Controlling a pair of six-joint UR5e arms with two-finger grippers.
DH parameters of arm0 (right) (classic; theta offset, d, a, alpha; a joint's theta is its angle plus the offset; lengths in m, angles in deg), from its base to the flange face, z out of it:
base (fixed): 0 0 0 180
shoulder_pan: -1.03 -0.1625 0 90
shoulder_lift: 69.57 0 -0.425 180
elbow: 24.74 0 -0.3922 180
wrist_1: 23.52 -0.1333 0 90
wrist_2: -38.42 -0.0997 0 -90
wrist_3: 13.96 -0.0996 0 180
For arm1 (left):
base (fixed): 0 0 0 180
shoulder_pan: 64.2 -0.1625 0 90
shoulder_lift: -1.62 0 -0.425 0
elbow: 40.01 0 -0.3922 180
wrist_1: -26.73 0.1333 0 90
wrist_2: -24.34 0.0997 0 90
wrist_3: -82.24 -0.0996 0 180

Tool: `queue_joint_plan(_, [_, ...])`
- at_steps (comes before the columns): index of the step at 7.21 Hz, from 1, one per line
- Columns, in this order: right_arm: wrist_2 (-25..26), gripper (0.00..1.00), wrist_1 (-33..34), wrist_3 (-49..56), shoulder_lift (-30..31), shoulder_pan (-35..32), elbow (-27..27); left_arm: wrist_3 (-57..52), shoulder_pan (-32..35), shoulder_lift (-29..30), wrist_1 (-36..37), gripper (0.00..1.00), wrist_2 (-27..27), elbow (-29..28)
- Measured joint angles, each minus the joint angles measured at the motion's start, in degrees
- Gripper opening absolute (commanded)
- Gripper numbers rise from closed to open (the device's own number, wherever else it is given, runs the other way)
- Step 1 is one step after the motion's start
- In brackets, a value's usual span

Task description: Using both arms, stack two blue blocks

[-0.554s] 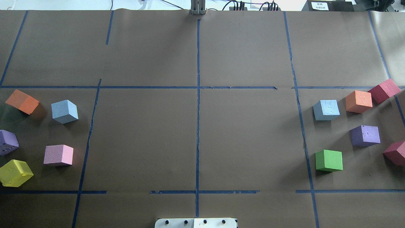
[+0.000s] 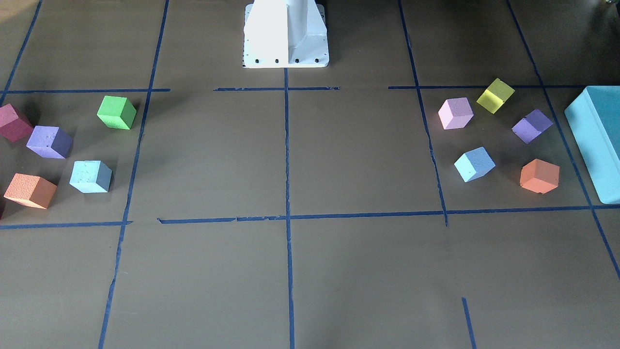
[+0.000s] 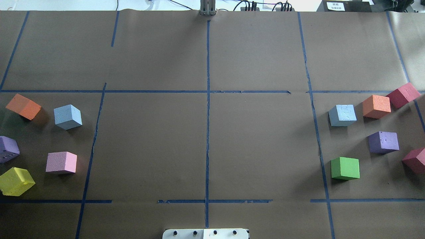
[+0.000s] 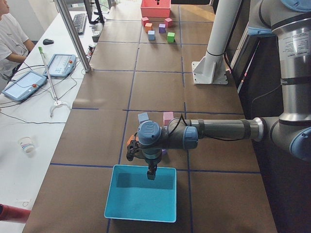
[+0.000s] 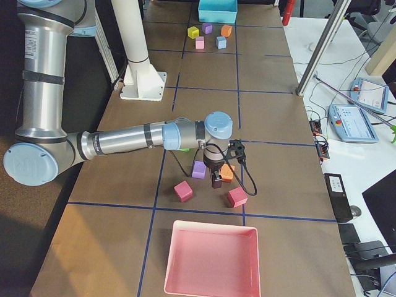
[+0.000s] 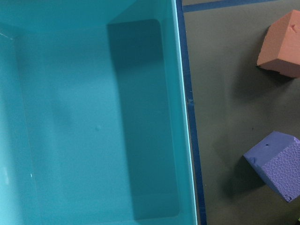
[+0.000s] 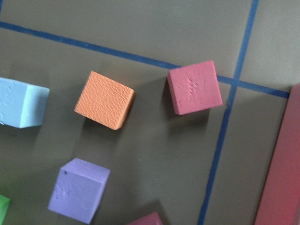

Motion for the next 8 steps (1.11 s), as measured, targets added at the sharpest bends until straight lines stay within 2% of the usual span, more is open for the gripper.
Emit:
queue_joint_plan(2, [2.03,1.0,-15.24,-23.58,-2.33,10.39,-1.06,0.01,0.0,-0.11,0.01,1.0,-0.09,0.08])
queue_joint_plan(3, [4.42,1.0,-20.71,-33.08,-3.9,15.63,-1.87,0.01,0.0,-0.16,0.01,1.0,-0.17,0.1])
queue_joint_plan(4, [8.01,1.0,-23.15,-39.65,-5.44,20.5,-2.26,0.01,0.0,-0.25,0.03,1.0,-0.28,0.13])
queue_joint_plan(6, [14.4,1.0,-24.37,-45.39,-6.97,27.31,-3.34,0.01,0.0,-0.43,0.14,1.0,-0.42,0.18])
queue_joint_plan(8, [16.2,1.0,-24.53,-46.18,-7.37,29.94,-5.2,0.01,0.0,-0.54,0.18,1.0,-0.45,0.19])
